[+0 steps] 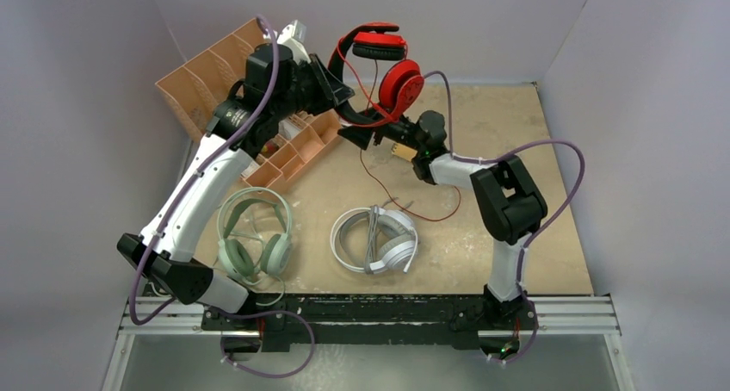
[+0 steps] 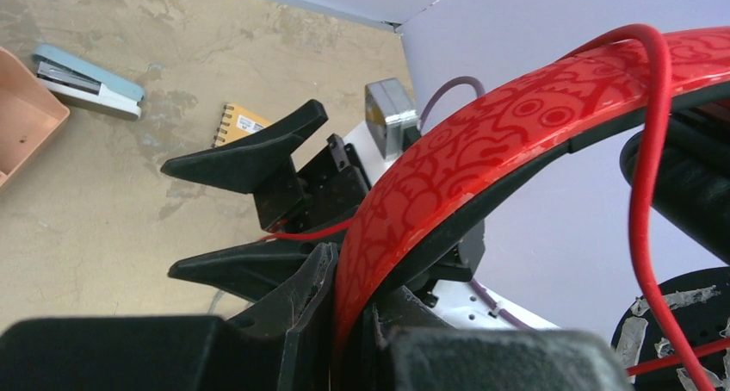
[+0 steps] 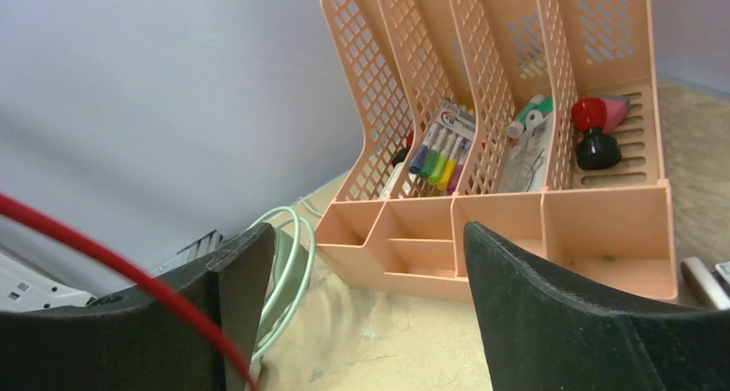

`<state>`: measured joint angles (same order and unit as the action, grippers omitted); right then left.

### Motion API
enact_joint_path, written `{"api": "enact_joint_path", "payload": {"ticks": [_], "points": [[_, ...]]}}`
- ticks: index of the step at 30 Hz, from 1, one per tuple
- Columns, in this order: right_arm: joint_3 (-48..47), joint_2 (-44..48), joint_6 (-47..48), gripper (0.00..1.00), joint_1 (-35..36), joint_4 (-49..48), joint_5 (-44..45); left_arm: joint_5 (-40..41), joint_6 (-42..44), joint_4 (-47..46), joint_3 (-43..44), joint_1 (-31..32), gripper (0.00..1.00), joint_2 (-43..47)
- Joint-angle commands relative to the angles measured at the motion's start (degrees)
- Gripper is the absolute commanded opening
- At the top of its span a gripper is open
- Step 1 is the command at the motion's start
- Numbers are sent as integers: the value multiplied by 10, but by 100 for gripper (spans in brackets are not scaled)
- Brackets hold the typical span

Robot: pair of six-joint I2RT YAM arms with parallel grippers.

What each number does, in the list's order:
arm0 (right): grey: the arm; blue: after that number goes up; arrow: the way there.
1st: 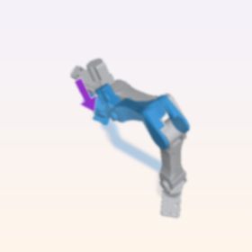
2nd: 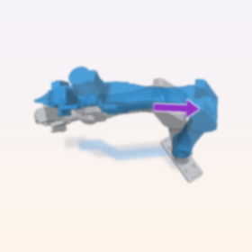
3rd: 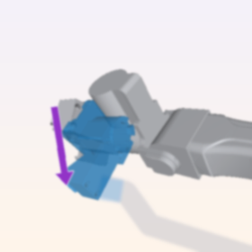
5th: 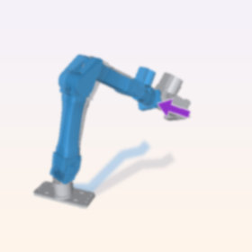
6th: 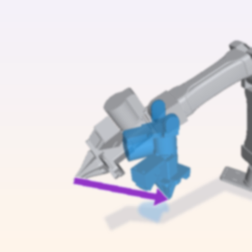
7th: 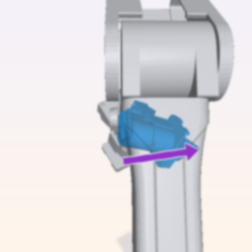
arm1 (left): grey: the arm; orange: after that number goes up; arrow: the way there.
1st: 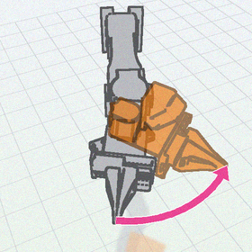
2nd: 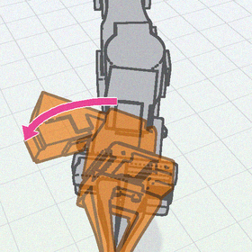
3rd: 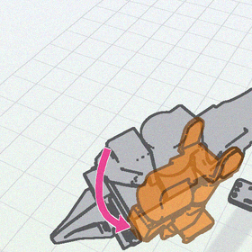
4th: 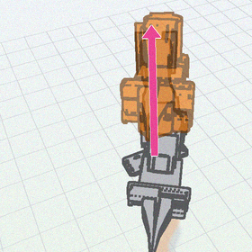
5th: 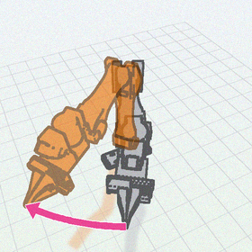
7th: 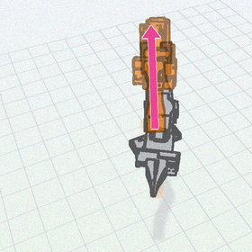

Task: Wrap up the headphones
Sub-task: Wrap the headphones cable around the headphones.

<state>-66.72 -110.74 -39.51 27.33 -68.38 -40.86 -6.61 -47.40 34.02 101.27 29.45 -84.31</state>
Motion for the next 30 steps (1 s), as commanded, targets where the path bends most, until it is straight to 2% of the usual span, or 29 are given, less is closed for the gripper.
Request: {"api": "enact_joint_path", "payload": {"ticks": [1,5,8,10,13,16,20,24,30], "points": [[11,-7,5,82,22,-90,52,4,-5,-31,52,3,0,5],[42,-16,16,80,26,-109,93,12,1,-18,65,3,0,3],[74,-17,11,73,27,-148,107,26,4,-7,74,2,0,2],[90,-19,1,63,26,-177,112,30,5,-5,79,3,0,1],[104,-14,-5,39,24,-198,104,29,11,4,81,3,0,-4],[142,29,13,21,3,-166,150,42,26,29,83,3,0,-4],[210,95,12,4,-59,-159,183,78,53,68,82,3,0,3],[239,141,11,0,-112,-114,136,112,77,94,84,3,0,5],[248,187,71,0,-115,27,42,153,89,107,120,2,0,-8]]}}
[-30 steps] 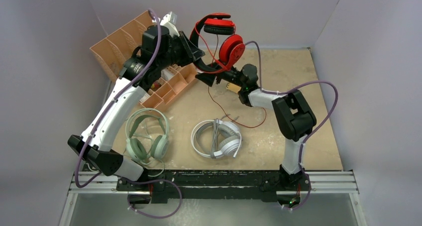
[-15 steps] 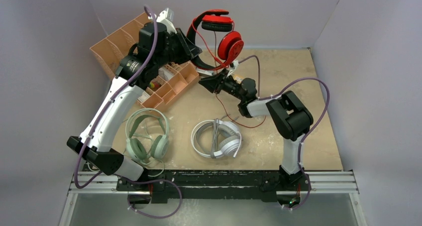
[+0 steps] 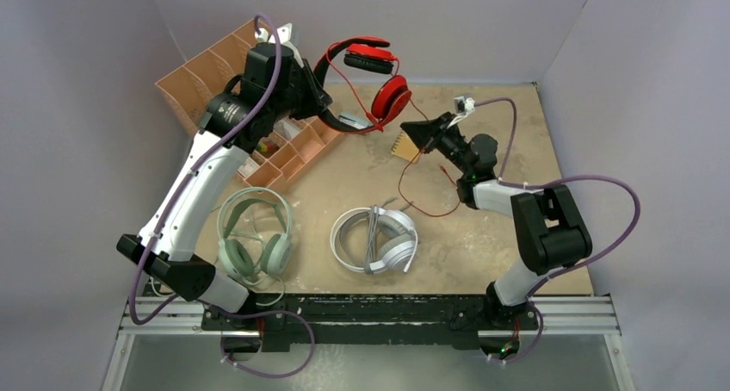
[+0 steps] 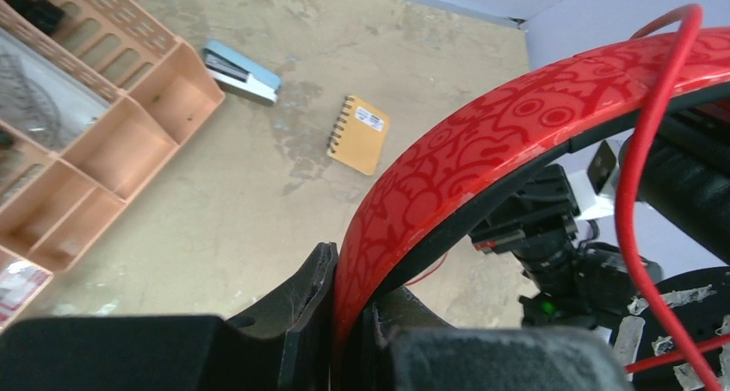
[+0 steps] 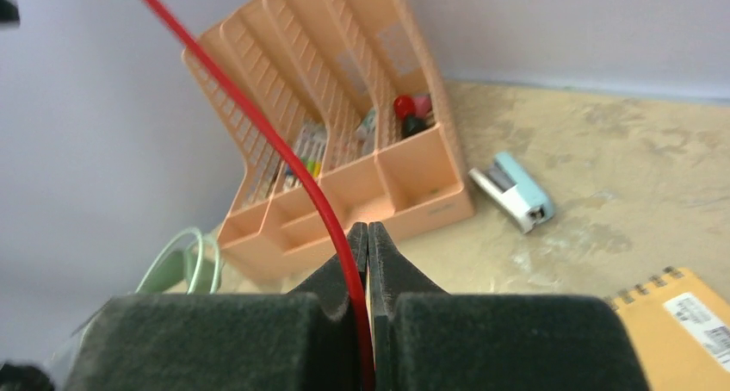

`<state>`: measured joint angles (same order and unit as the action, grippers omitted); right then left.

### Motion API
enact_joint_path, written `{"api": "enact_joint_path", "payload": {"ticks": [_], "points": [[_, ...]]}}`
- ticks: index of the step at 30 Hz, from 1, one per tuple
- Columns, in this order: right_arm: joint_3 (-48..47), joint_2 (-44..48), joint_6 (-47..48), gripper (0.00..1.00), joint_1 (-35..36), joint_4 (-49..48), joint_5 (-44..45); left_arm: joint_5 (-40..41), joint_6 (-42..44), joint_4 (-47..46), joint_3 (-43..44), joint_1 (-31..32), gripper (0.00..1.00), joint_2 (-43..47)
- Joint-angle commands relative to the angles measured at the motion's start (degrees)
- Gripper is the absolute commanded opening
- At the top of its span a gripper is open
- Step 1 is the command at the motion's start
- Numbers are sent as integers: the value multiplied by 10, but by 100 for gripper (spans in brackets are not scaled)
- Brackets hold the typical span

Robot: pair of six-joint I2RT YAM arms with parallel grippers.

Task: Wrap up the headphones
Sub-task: Wrap the headphones cable around the headphones.

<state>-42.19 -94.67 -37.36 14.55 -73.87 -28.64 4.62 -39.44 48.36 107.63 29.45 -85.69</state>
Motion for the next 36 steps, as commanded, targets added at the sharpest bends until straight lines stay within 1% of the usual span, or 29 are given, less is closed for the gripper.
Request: {"api": "enact_joint_path", "payload": {"ticks": [1,3,6,10,13,16,18,21,23,27,30,36], "points": [[4,29,50,0,13,97,-102,51,9,-38,63,1,0,3],[9,40,58,0,13,147,-122,79,16,-34,82,0,0,-4],[1,75,142,0,13,285,-101,138,25,-31,103,-4,0,-13],[-29,93,202,0,20,404,-111,181,26,-58,110,-11,0,-17],[-55,106,254,3,43,492,-108,219,31,-71,126,-12,0,-29],[-67,133,306,1,86,564,-64,269,51,-73,146,-12,0,-47],[-68,157,327,0,110,598,-34,304,67,-72,157,-13,0,-59],[-54,199,331,0,131,629,1,357,88,-73,163,-18,0,-73],[-43,229,331,0,138,650,12,371,95,-72,164,-31,0,-80],[-30,298,348,0,147,699,43,386,104,-80,144,-62,0,-85],[-35,330,369,0,153,732,52,382,98,-85,135,-76,0,-96],[-96,331,417,0,164,791,58,364,70,-68,134,-77,0,-136]]}}
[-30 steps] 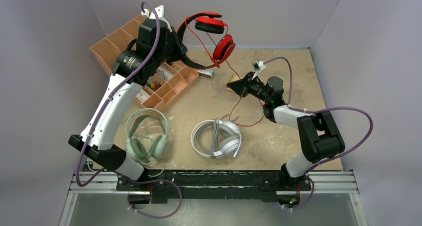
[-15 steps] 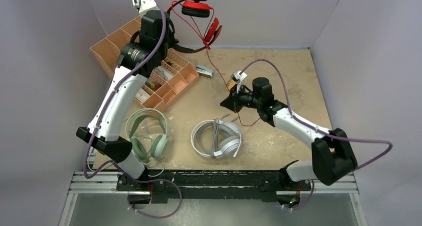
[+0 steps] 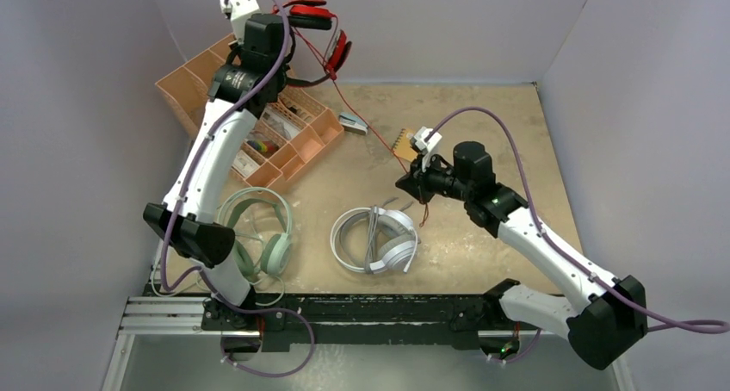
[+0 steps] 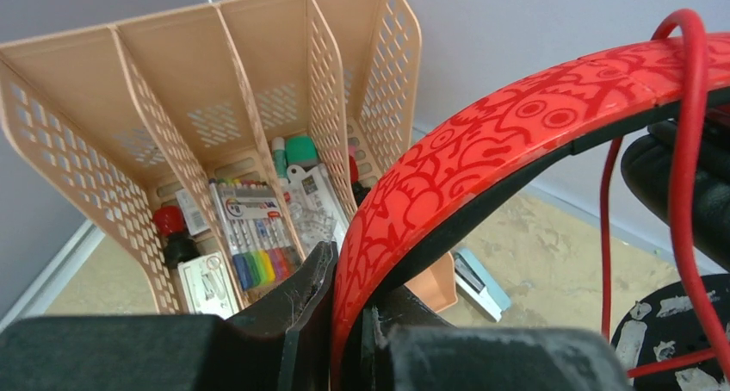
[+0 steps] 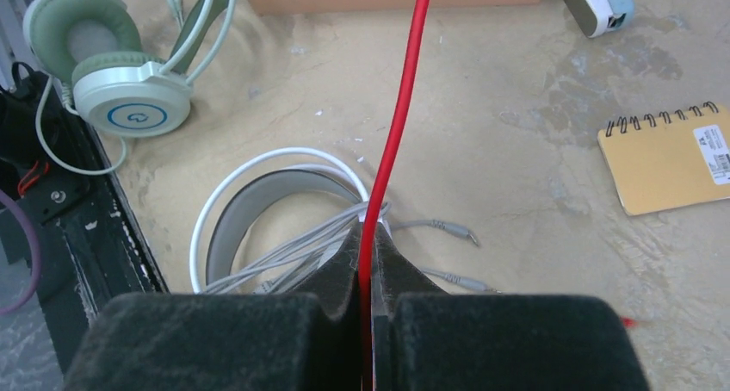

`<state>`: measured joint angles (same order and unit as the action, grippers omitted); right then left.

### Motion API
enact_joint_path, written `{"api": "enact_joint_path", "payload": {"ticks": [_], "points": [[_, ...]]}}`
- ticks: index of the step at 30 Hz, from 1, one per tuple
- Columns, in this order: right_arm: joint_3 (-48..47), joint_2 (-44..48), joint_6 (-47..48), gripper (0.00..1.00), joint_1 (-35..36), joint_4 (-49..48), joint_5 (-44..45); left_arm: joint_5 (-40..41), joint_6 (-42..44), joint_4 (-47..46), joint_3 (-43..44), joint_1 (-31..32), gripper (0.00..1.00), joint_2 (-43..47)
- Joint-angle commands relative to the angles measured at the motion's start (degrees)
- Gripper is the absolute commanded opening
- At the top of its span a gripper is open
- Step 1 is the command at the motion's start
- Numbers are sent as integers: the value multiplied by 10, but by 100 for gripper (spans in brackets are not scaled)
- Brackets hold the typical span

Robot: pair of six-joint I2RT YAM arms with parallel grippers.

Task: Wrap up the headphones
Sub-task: Wrap the headphones cable around the headphones.

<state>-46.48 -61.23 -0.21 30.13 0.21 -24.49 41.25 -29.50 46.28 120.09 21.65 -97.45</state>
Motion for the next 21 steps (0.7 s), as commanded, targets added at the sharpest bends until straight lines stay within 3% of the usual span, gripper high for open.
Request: {"api": "enact_joint_path", "payload": {"ticks": [1,7,21], "points": [[-62,-6,50,0,13,54,20,-5,-33,-45,10,1,0,-25],[-124,1,104,0,37,86,91,17,4,-49,-19,1,0,-49],[-400,-81,264,0,39,141,124,-80,139,-119,-169,37,0,-51]]}}
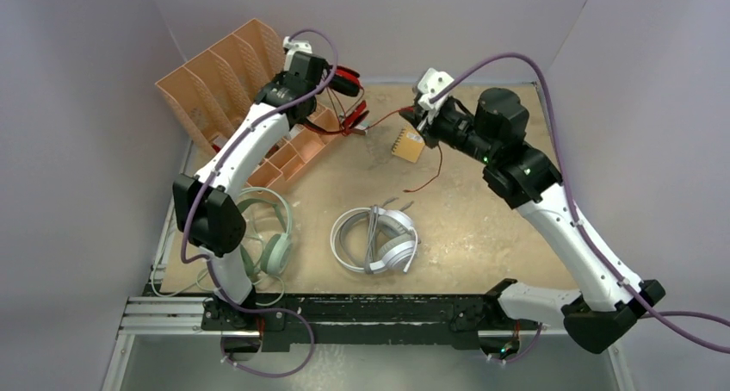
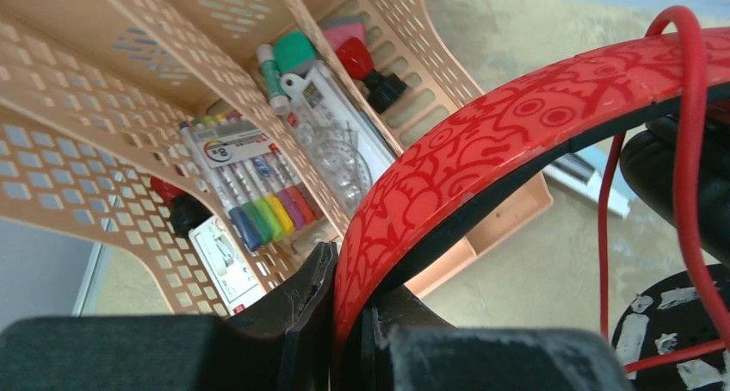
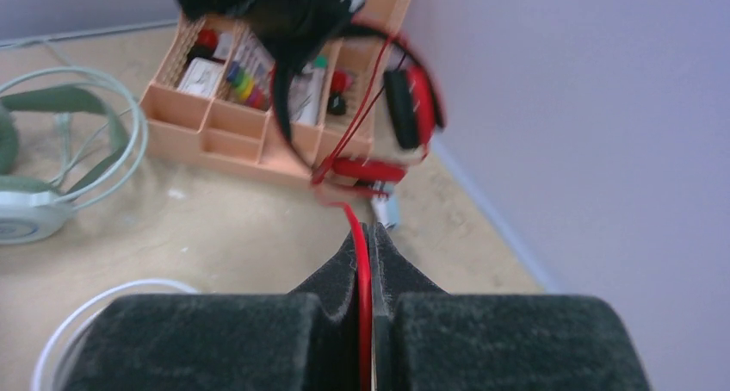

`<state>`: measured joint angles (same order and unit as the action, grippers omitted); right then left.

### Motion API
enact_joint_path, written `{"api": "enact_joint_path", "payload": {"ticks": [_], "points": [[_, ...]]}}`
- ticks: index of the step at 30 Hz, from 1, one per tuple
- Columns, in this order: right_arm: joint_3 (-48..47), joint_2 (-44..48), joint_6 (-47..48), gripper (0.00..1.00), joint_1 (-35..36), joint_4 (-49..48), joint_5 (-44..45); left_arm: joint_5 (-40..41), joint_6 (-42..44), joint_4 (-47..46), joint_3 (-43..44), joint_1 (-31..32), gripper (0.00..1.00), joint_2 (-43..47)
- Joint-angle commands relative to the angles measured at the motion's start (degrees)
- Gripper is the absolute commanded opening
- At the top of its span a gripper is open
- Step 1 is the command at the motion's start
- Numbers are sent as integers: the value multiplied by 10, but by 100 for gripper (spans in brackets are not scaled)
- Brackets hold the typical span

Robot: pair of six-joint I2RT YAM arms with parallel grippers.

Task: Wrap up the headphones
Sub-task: Wrap the headphones cable around the headphones.

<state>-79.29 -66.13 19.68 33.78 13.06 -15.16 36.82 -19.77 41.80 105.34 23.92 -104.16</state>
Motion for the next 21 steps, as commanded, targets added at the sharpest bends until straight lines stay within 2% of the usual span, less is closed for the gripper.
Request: {"api": "enact_joint_path", "payload": {"ticks": [1,14,21], "points": [[-91,-44,73,0,2,22,37,-43,47,-76,-31,18,0,19],[-287,-183,107,0,3,44,21,-181,105,-122,-136,63,0,81],[-351,-240,174,0,2,93,20,-175,138,-161,-203,122,0,149]]}}
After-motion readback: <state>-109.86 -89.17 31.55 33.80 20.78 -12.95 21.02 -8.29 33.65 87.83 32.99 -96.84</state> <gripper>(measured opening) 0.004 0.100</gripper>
